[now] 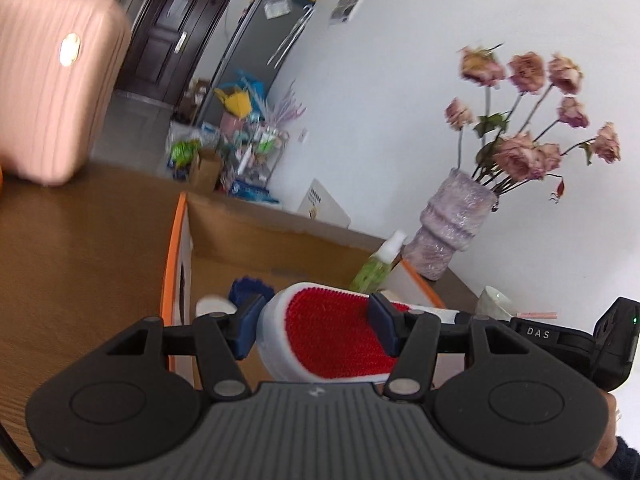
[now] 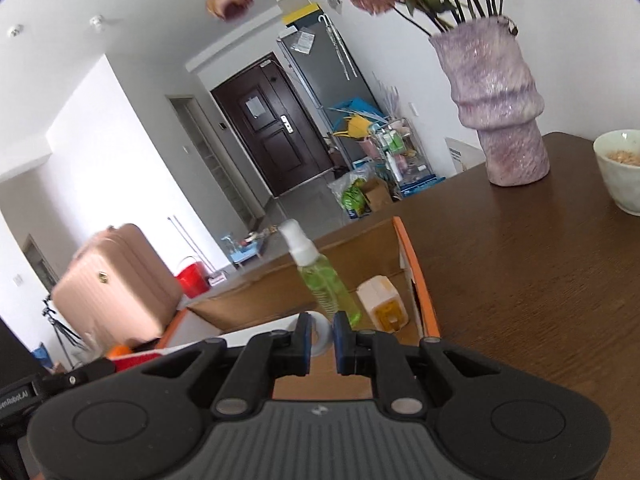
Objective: Organize rigid objects
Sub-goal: 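Carry the lint brush over the red box with the left tool, then lower the lint brush into the box and open the left tool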
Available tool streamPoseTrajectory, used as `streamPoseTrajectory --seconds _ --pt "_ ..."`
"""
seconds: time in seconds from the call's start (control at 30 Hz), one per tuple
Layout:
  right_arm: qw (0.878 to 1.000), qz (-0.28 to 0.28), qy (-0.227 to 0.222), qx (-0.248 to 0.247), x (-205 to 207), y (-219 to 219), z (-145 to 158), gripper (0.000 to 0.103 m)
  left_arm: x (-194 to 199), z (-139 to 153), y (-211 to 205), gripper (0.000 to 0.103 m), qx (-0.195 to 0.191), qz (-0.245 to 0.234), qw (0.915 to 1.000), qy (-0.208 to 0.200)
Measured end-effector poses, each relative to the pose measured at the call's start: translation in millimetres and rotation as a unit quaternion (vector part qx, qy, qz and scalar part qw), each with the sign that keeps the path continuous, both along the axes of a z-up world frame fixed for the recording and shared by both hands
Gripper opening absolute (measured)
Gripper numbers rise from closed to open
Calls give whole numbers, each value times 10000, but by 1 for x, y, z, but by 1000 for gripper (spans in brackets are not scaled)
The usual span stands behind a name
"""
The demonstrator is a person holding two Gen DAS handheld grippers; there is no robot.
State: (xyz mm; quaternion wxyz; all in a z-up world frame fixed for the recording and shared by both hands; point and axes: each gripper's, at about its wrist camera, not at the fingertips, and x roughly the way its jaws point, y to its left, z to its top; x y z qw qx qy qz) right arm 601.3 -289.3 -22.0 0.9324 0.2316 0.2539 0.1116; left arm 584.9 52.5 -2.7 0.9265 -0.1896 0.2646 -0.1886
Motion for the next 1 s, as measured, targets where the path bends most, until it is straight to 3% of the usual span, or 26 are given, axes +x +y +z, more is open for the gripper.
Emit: streamPoseTrajectory --seconds 0.2,0.27,0.37,0.67,0.77,0.87,0.93,1.0 --pt "9987 112 24 -505 9 19 -18 12 7 -14 7 59 177 -2 9996 210" --pt "9960 158 -46 -878 8 30 -22 13 7 -15 1 60 529 63 9984 175" --pt "9914 107 -163 -1293 4 40 -25 13 5 -15 -10 60 762 37 9971 70" --pt "9877 224 -663 -1401 -23 44 -5 14 -15 4 -28 61 1190 59 9926 -232" --pt "9868 103 -793 -1405 -47 41 4 15 -38 18 -29 66 1320 151 9902 -438" --pt "9821 26 -975 -1608 -83 42 14 17 -75 28 -27 79 1505 337 9861 -623" --pt "9774 49 -1115 -1794 -111 44 21 30 -104 32 -25 80 1743 455 9813 -674" --pt "9742 67 -1216 -1901 -140 43 27 53 -135 33 -22 82 1892 576 9779 -676"
